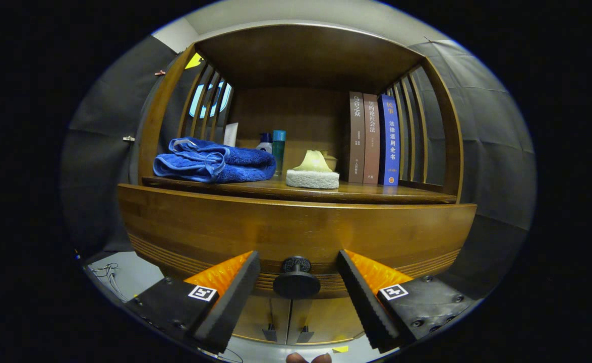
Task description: Pull open the drawer, take out the items inside it, and place them on the countertop above the cabinet.
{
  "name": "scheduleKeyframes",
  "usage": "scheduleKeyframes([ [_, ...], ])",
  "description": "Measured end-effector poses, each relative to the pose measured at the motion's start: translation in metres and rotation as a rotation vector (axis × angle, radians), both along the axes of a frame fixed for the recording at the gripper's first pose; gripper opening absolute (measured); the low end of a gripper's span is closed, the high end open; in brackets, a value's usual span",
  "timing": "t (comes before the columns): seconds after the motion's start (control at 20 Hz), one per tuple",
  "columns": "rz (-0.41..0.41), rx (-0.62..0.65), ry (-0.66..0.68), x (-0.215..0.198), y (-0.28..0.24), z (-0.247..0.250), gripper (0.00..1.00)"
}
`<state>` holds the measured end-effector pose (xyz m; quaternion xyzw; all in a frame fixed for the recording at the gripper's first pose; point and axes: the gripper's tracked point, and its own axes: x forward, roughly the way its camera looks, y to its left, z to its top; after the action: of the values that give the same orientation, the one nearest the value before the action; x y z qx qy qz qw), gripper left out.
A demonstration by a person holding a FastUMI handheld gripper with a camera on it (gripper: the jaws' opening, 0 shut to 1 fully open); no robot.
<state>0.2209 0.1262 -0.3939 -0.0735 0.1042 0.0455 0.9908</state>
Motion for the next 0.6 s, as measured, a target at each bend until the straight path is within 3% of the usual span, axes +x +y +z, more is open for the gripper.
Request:
scheduleKeyframes([
  [0.35, -0.013, -0.007, 0.021, 0.027, 0.003, -0.006, 1.0],
  [0.6, 0.023, -0.013, 0.029, 0.021, 0.007, 0.002, 1.0],
])
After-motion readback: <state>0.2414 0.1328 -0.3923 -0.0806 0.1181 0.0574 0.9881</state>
